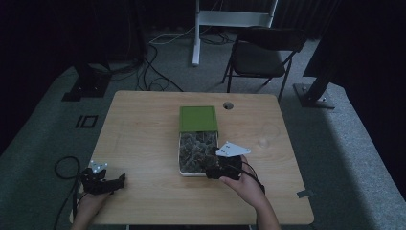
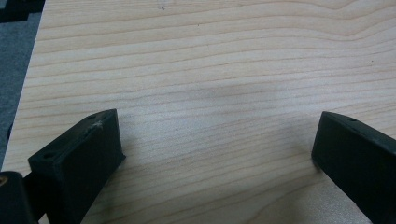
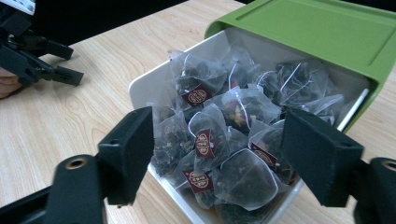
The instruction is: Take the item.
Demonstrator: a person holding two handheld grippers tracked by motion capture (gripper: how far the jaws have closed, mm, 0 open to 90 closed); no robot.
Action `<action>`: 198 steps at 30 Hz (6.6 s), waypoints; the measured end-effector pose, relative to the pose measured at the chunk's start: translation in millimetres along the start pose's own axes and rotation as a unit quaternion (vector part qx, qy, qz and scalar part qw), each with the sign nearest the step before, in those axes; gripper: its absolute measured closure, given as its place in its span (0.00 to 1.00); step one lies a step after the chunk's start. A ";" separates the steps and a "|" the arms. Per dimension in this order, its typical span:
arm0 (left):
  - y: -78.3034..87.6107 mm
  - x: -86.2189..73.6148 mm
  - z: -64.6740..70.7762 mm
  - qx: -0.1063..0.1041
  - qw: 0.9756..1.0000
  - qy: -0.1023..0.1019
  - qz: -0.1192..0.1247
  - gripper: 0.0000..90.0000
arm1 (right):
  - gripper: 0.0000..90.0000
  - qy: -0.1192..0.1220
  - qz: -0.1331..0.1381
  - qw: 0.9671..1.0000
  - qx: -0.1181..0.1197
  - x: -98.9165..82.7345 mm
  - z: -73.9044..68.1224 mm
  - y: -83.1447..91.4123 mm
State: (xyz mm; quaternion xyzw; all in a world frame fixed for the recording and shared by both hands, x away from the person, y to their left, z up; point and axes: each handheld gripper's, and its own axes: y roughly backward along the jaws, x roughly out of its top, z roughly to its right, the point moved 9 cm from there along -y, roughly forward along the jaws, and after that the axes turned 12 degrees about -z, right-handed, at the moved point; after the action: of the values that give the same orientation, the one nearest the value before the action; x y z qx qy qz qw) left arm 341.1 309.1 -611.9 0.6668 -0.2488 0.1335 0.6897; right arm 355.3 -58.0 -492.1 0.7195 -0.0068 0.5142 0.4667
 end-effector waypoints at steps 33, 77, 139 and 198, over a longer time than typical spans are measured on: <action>-0.1 0.1 0.1 0.000 1.000 0.001 0.001 0.02 | 0.64 0.030 -0.061 0.997 -0.048 -10.7 -11.3 -46.0; -0.1 0.1 0.1 0.000 1.000 0.001 0.001 0.02 | 0.91 0.008 0.005 1.000 -0.029 12.2 -9.7 -12.2; -0.1 0.2 0.3 -0.001 1.000 0.002 0.001 0.02 | 0.90 -0.037 0.070 0.995 -0.068 20.2 42.6 40.4; 0.0 0.1 0.1 0.000 1.000 0.001 0.000 0.02 | 0.90 -0.171 0.085 0.955 -0.225 -36.2 194.6 118.9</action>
State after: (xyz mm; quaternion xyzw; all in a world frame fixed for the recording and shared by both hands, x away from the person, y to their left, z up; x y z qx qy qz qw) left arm 341.2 309.0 -611.9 0.6664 -0.2484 0.1342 0.6901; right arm 422.7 -274.1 -446.9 0.6701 -0.2630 0.4061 0.5629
